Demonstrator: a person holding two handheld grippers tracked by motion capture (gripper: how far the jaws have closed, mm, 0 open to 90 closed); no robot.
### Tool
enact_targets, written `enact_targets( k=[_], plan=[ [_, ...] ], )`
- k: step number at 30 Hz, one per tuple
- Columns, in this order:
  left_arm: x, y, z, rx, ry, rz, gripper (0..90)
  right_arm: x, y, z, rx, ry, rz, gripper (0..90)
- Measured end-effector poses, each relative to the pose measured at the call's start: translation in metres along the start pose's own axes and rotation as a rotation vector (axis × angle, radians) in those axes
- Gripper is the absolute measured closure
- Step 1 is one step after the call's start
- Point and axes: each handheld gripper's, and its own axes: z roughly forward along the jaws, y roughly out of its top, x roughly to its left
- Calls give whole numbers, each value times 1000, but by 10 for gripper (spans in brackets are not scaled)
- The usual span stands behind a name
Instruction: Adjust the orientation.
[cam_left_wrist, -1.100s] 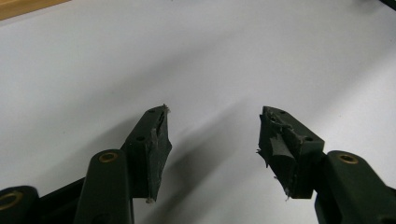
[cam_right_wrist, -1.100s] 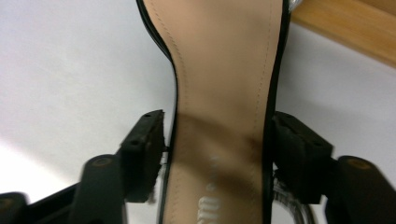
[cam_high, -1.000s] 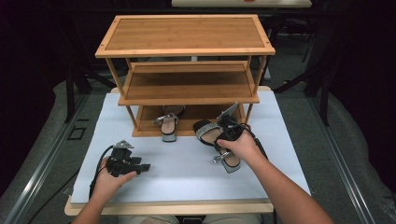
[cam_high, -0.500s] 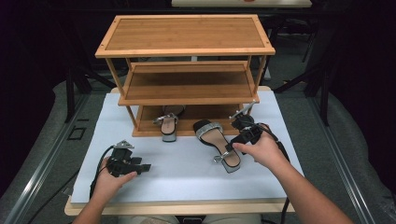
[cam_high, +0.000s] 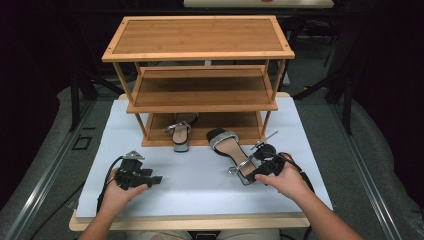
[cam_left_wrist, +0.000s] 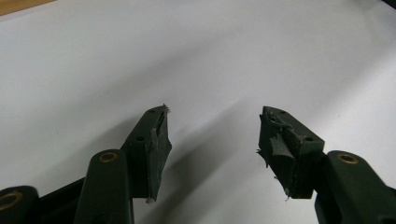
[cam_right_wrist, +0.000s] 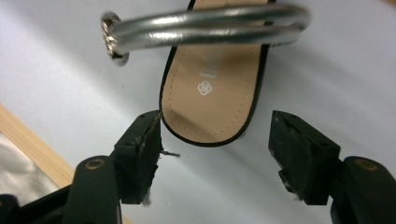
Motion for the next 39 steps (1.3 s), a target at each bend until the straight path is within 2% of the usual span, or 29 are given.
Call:
enact_targets(
  k=[1,5,6,8,10,12,15,18,23,27,29,33,35,36,37,39],
  plan=[
    [0,0,0,-1,0,0,425,1,0,3,16,-15,-15,312],
    [1,0,0,-2,2,-5,425,3,-1,14,23,26,-13,369],
    [2,-1,0,-2,3,-6,425,6,-1,17,20,-7,-17,375],
    [2,-1,0,-3,3,-7,425,9,-1,20,12,-27,-31,379],
    [1,0,0,-3,1,-4,425,11,-2,21,0,9,-19,380],
    [1,0,0,-3,0,-1,425,15,-3,23,-16,23,-22,379],
    [1,0,1,-1,1,-2,425,22,-3,28,-35,-1,-60,335],
    [1,0,1,0,1,0,425,25,-2,34,-58,-17,-73,323],
    [2,-1,1,-4,-3,-5,425,26,0,41,-80,11,-77,292],
    [2,0,1,-3,-4,-3,425,27,2,44,-82,14,-71,271],
    [2,0,1,-4,-5,-1,425,27,4,46,-81,34,-69,267],
    [2,0,1,-3,-5,-2,425,33,7,46,-76,14,-78,275],
    [2,-1,1,-3,-7,-2,425,38,8,46,-75,-24,-95,278],
    [2,-1,1,-4,-7,-3,425,39,8,47,-87,-2,-103,278],
    [2,-1,1,-6,-7,-3,425,41,9,46,-72,-38,-111,278],
    [3,-1,1,-6,-6,-3,425,39,9,47,-86,14,-118,279]
  ],
)
